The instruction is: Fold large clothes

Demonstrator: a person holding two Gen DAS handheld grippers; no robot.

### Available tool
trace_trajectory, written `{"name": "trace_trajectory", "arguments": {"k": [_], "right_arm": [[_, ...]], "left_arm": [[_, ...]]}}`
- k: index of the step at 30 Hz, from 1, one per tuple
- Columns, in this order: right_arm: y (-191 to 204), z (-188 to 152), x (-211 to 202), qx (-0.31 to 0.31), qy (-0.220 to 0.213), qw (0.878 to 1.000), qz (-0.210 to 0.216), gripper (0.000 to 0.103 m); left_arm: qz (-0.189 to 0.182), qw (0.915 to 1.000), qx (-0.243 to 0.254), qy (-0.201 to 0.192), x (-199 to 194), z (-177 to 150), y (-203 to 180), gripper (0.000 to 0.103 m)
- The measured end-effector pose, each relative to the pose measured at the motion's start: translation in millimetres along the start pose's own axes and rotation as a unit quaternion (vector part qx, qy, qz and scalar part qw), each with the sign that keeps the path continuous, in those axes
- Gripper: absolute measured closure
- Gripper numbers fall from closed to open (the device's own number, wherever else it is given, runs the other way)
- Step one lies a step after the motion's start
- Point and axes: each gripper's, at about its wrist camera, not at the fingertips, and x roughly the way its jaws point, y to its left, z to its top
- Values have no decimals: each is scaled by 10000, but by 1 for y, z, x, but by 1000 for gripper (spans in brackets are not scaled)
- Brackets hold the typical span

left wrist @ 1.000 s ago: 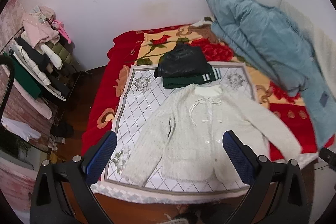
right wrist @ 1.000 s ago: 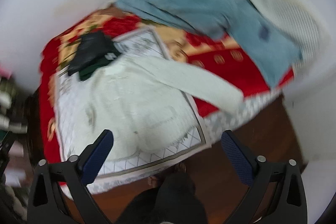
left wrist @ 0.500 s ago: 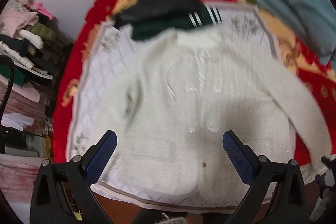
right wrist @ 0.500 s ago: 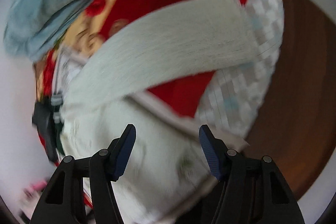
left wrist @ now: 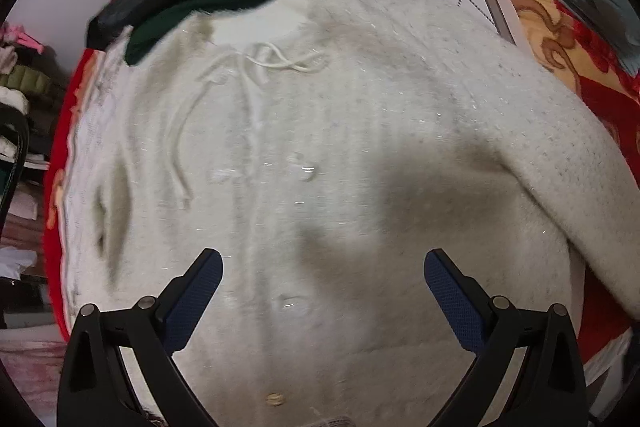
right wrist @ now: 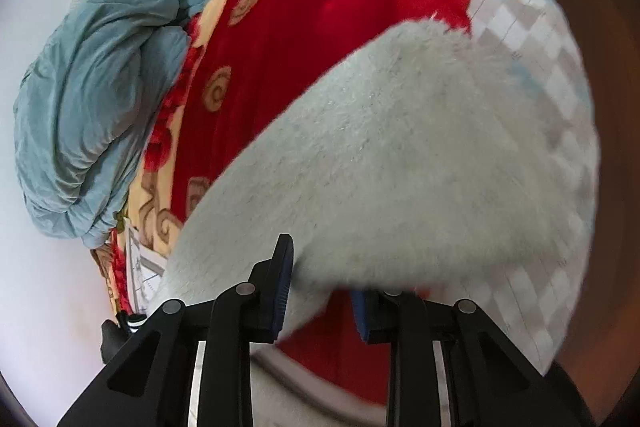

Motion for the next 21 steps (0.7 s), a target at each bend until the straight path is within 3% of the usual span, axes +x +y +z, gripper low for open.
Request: {"name": "trace_trajectory", "arguments": {"k": [1,6,8,9,13,17,21], "right_arm": [[-1,6,10,86,38,10000,11,58],[6,22,38,452,-346,9981,229,55],[18,24,41,434,-525,9974,226,71],[26,25,44,389,-544,9974,272,91],[54,27,10,7,-750,9964,395,94],[122,13,-27,-790,-881,9908,654,95],[206,-22,-50,-1690,-801,9780,929,95]], "left_arm": [[-43,10000,-22,58,4,1,-3,0],[-134,9999,-54,88,17,4,-11,0],[-127,9999,-47,83,21,3,-11,0],[-114,9999,-64,89,24,3,-8,0],[-106,9996,-235,75,25,5,9,0],[-92,9983,-566,65,21,7,39,0],[-36,9953,-968,-3,13,8,83,0]]}}
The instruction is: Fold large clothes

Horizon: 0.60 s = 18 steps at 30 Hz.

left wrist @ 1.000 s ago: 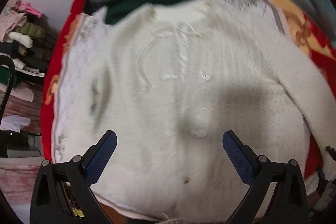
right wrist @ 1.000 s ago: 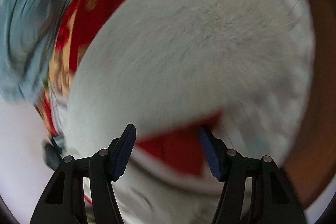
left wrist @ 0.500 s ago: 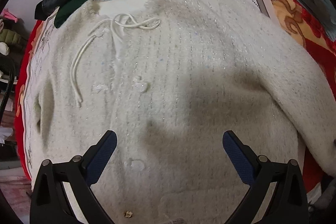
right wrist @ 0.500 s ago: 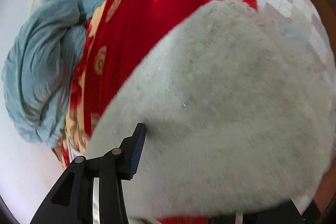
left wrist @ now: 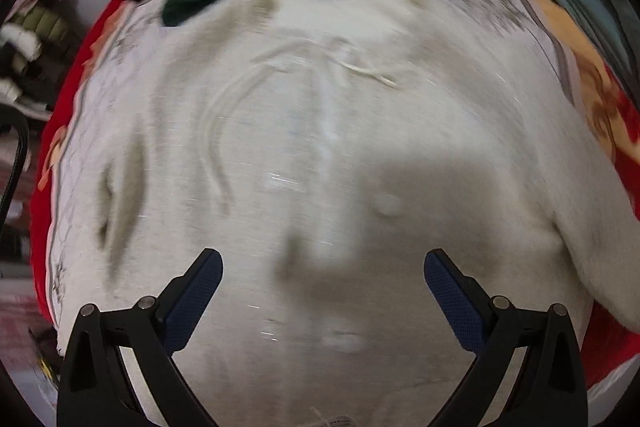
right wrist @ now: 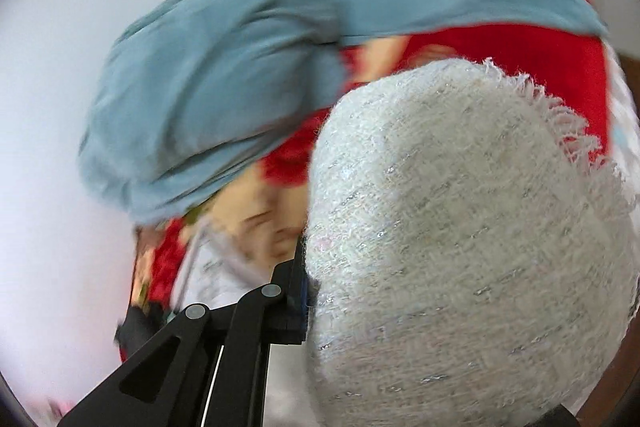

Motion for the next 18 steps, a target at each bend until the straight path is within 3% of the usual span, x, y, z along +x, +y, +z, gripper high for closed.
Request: {"name": "trace_trajectory", "arguments": {"k": [5,10,14,17,18], "right_arm": [[131,-54,31,-1311,634,9888,339,95],[237,-177,85,-2922,1453,9445,383,95],[293,-301,133,-4332,1919,8805,171,95],[298,-399,157,-5462,2083,8110,-239,94],[299,-430,171,-5785,2320,7809,-415,93]], "left_arm": [[236,9980,-577,-77,-1,10,70,0],[567,9901,-1285,43,15,1,157,0],[899,9796,-1782,251,34,-21,216,0],[1045,9728,-2022,429,41,-43,244,0],[1081,9706,-2096,483,43,-51,254,0]]}}
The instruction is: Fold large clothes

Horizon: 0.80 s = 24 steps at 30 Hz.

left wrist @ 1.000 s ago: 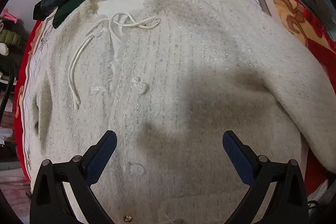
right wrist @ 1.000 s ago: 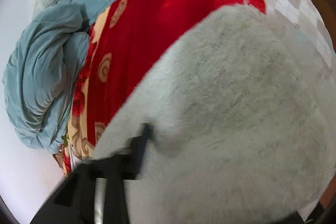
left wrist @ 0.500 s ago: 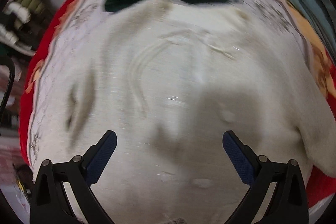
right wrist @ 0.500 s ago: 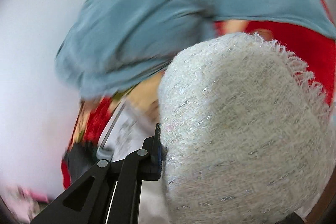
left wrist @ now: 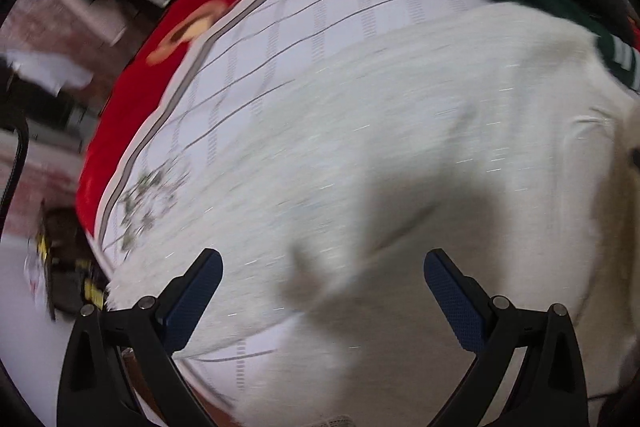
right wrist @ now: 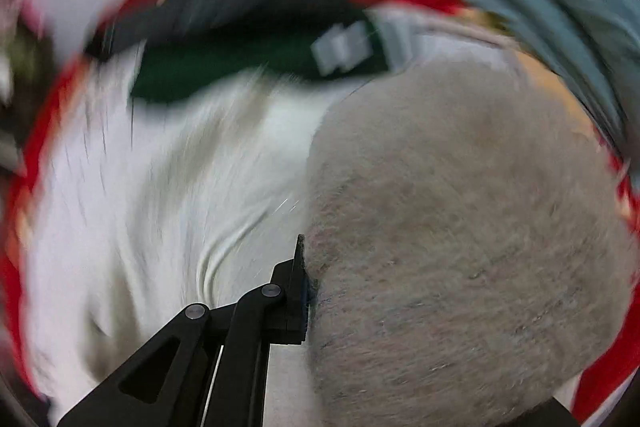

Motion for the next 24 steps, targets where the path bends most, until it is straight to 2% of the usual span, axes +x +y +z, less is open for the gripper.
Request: {"name": "trace_trajectory", "arguments": {"k": [2,3,4,6,8,10,12,15,17,19,21,22,23,24], "right_arm": [[32,-11,27,-317,632,9973,173,86],[44,-13,32,-320,847,9950,431,71],[50,-15,29,-298,864,9927,785,49],[56,-16,7,-244,623,9821,1759,27],[49,-18,-15,36,597,9603,2726,27],[33,-20,-29,413,639,9459,3154,27],[9,-26,-36,790,690,9385,3290,27],[-29,-30,-33,1105,918,9415,3050,27],[-40,-41,-26,1223,1082,9443,2856,27],[-56,-49,-15,1275,1264,9452,2728,27],[-61,-61,-5,1250,1430,9463,2615,27],[-62,-65,-2,1217,1459,9474,2574,27],[-59,-69,0,1175,1483,9492,2512,27],[-54,-73,3,1133,1504,9509,2457,27]], "left_arm": [[52,9998,-135,132,5,-10,24,0],[47,9997,-185,169,6,-12,31,0],[62,9994,-263,220,7,-17,43,0],[70,9984,-412,369,6,-27,63,0],[45,9967,-615,534,10,-34,85,0],[-201,9909,-1020,859,19,-43,114,0],[-538,9802,-1511,1163,30,-52,138,0],[-1087,9529,-2355,1569,59,-68,175,0],[-1337,9285,-2957,1806,83,-81,196,1],[-1563,8990,-3581,1978,109,-94,214,1],[-1708,8750,-4027,2074,134,-102,228,3],[-1784,8681,-4172,2015,141,-103,233,7],[-1757,8666,-4265,1905,146,-102,237,16],[-1651,8722,-4242,1790,147,-98,241,24]]}}
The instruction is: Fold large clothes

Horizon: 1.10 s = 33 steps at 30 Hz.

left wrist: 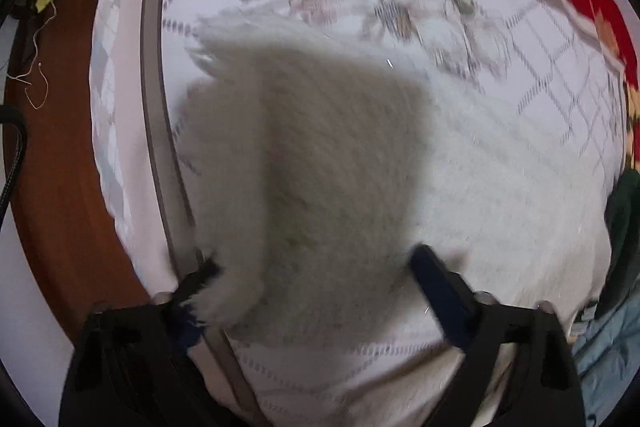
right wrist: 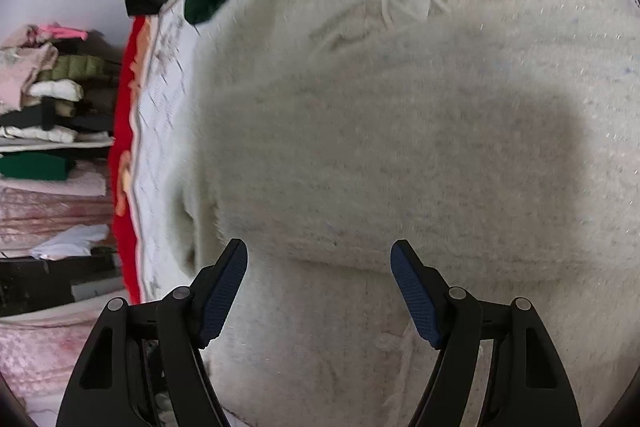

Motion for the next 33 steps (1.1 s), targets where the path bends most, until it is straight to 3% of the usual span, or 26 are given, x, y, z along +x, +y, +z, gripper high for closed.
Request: {"name": "trace_trajectory", "arguments": {"k": [1,3,4,7,10,16,19,20,21,22,23,24,26,28,29,33], "right_arm": [[7,1,12,-18,10,10000,-70,27],[15,3,24,-36,-11,9998,-174,27],[19,2,28,-53,-36,9996,-261,27],[31,4,35,-81,-133,9990,-410,27],[45,7,42,-137,-172,9986,-478,27],[58,10,45,-194,-112,9982,-547,27],[55,7,45,-112,-47,9987,-503,27],[54,7,45,-81,-34,9989,-467,27],[52,6,45,-42,-19,9990,-434,27],[51,5,45,0,2,9992,-406,27],[50,4,45,33,20,9993,-384,27],[49,3,46,67,37,9993,-358,27],[49,1,49,82,64,9993,-352,27],[47,-2,52,68,81,9992,-378,27],[47,-3,55,63,82,9992,-390,27],[46,-4,57,96,42,9991,-413,27]], "left_arm": [[85,9998,87,-186,-3,4,-2,31],[272,9968,403,-628,-15,13,-12,67],[289,9943,606,-826,-23,20,-18,73],[346,9849,1034,-1343,-39,53,-35,76],[306,9796,1215,-1574,-38,102,-49,75],[356,9728,1688,-1545,-5,172,-91,69],[82,9746,1674,-1488,-7,190,-85,66],[-77,9763,1613,-1442,-10,191,-82,58],[-326,9780,1515,-1400,-20,194,-77,40],[-607,9780,1402,-1417,-31,196,-66,28],[-801,9774,1328,-1439,-38,196,-62,13],[-1057,9761,1199,-1473,-49,188,-48,12],[-1194,9780,951,-1423,-58,163,-31,12],[-1451,9807,584,-1174,-50,145,-10,12],[-1526,9814,460,-1072,-46,125,-11,12],[-1834,9789,-226,-873,-12,107,-13,12]]}}
